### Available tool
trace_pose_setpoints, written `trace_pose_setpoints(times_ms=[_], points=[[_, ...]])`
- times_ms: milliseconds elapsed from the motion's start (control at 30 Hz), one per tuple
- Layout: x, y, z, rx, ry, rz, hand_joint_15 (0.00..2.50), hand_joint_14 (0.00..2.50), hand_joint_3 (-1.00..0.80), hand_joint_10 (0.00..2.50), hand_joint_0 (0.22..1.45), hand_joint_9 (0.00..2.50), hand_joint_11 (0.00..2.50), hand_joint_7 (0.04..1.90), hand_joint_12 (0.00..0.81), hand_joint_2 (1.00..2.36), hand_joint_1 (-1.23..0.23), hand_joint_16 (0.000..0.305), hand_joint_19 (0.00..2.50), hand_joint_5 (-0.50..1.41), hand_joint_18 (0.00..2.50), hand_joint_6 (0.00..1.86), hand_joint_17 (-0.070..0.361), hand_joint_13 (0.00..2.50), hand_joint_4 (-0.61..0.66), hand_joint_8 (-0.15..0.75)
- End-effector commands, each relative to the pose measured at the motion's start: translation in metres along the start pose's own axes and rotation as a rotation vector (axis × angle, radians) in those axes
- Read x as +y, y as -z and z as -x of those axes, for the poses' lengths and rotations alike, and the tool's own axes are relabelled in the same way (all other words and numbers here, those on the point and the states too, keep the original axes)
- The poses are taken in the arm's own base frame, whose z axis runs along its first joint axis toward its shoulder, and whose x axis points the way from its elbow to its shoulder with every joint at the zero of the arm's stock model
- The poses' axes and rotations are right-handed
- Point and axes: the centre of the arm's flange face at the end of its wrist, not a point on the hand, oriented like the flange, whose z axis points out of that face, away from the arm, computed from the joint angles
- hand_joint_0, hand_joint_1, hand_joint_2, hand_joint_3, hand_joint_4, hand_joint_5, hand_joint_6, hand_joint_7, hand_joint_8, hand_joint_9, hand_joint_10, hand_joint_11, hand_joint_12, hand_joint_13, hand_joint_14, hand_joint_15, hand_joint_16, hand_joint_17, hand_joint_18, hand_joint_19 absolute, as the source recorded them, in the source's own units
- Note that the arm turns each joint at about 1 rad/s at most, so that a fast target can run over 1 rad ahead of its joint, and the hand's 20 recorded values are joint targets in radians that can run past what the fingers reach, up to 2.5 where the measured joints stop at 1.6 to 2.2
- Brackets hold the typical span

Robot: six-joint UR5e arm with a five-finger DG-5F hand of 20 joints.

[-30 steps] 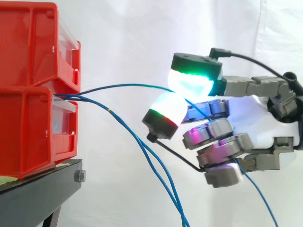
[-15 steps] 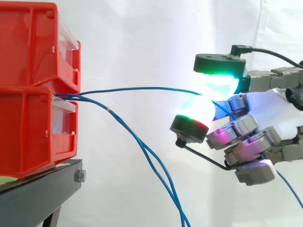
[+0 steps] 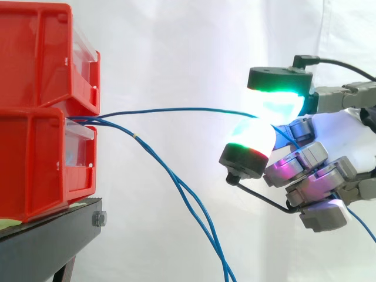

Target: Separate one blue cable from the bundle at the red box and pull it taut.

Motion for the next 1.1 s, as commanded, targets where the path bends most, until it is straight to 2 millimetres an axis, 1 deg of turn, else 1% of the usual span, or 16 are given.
trace_pose_setpoints(times_ms=[0, 33, 167, 200, 233, 267, 300, 333, 367, 433, 467, 700, 767, 1067], points=[[0.001, -0.0006, -0.0019, 0.004, 0.006, 0.005, 1.58, 2.5, 0.12, 2.5, 0.65, 0.28, 2.5, 1.13, 0.457, 1.02, -0.86, 0.05, 0.91, -0.18, 0.94, 0.87, 0.113, 0.76, -0.15, 0.309], [0.001, -0.0006, -0.0019, 0.004, 0.006, 0.005, 1.59, 2.5, 0.12, 2.5, 0.65, 0.28, 2.5, 1.12, 0.467, 1.02, -0.86, 0.051, 0.86, -0.18, 0.94, 0.88, 0.115, 0.78, -0.15, 0.309], [-0.0009, -0.0006, -0.0015, 0.001, 0.009, 0.001, 1.62, 2.5, 0.12, 2.5, 0.65, 0.3, 2.5, 1.11, 0.491, 1.02, -0.86, 0.054, 0.82, -0.18, 0.98, 0.88, 0.122, 0.84, -0.13, 0.315], [0.0001, -0.0002, -0.0015, 0.001, 0.01, 0.002, 1.63, 2.5, 0.12, 2.5, 0.65, 0.3, 2.5, 1.11, 0.502, 1.02, -0.86, 0.057, 0.79, -0.18, 1.03, 0.88, 0.128, 0.88, -0.13, 0.32], [0.0001, -0.0002, -0.0015, 0.001, 0.01, 0.002, 1.68, 2.5, 0.13, 2.5, 0.65, 0.37, 2.5, 1.1, 0.548, 1.02, -0.86, 0.063, 0.78, -0.17, 1.2, 0.87, 0.141, 1.03, -0.09, 0.327], [0.0001, -0.0002, -0.0015, 0.001, 0.013, 0.002, 1.7, 2.5, 0.13, 2.5, 0.65, 0.39, 2.5, 1.09, 0.564, 1.02, -0.87, 0.064, 0.77, -0.17, 1.25, 0.87, 0.144, 1.09, -0.07, 0.336], [-0.0001, -0.0008, -0.0016, 0.001, 0.016, 0.002, 1.72, 2.5, 0.13, 2.5, 0.64, 0.46, 2.5, 1.1, 0.608, 1.02, -0.88, 0.071, 0.75, -0.16, 1.46, 0.87, 0.159, 1.22, -0.03, 0.351], [0.0003, -0.0004, -0.0015, 0.001, 0.017, 0.004, 1.76, 2.5, 0.14, 2.5, 0.64, 0.54, 2.5, 1.11, 0.635, 1.01, -0.89, 0.077, 0.72, -0.15, 1.66, 0.86, 0.172, 1.37, 0.02, 0.364], [0.0003, -0.0004, -0.0026, 0.003, 0.019, 0.004, 1.81, 2.5, 0.14, 2.5, 0.63, 0.58, 2.5, 1.12, 0.65, 1.01, -0.9, 0.079, 0.8, -0.15, 1.74, 0.86, 0.178, 1.45, 0.04, 0.377], [0.0003, -0.0004, -0.0015, 0.001, 0.02, 0.004, 1.82, 2.5, 0.15, 2.5, 0.63, 0.61, 2.5, 1.13, 0.664, 1.01, -0.9, 0.083, 0.75, -0.15, 1.9, 0.85, 0.188, 1.51, 0.05, 0.376], [0.0003, -0.0004, -0.0015, 0.001, 0.02, 0.004, 1.83, 2.5, 0.14, 2.5, 0.63, 0.61, 2.5, 1.14, 0.672, 1.01, -0.9, 0.255, 0.75, -0.15, 1.95, 0.85, 0.191, 1.54, 0.05, 0.375], [0.0003, -0.0004, -0.0026, 0.003, 0.02, 0.004, 1.86, 2.5, 0.14, 2.5, 0.63, 0.61, 2.5, 1.14, 0.678, 1.01, -0.9, 0.262, 0.79, -0.15, 1.99, 0.85, 0.197, 1.55, 0.05, 0.378], [0.0003, -0.0004, -0.0015, 0.001, 0.02, 0.004, 1.86, 2.5, 0.14, 2.5, 0.63, 0.61, 2.5, 1.15, 0.686, 1.01, -0.9, 0.261, 0.76, -0.15, 1.99, 0.85, 0.196, 1.56, 0.05, 0.379], [0.001, -0.0006, -0.0016, 0.001, 0.02, 0.005, 1.86, 2.5, 0.13, 2.5, 0.63, 0.6, 2.5, 1.14, 0.673, 1.01, -0.9, 0.259, 0.79, -0.15, 1.98, 0.85, 0.195, 1.55, 0.05, 0.373]])
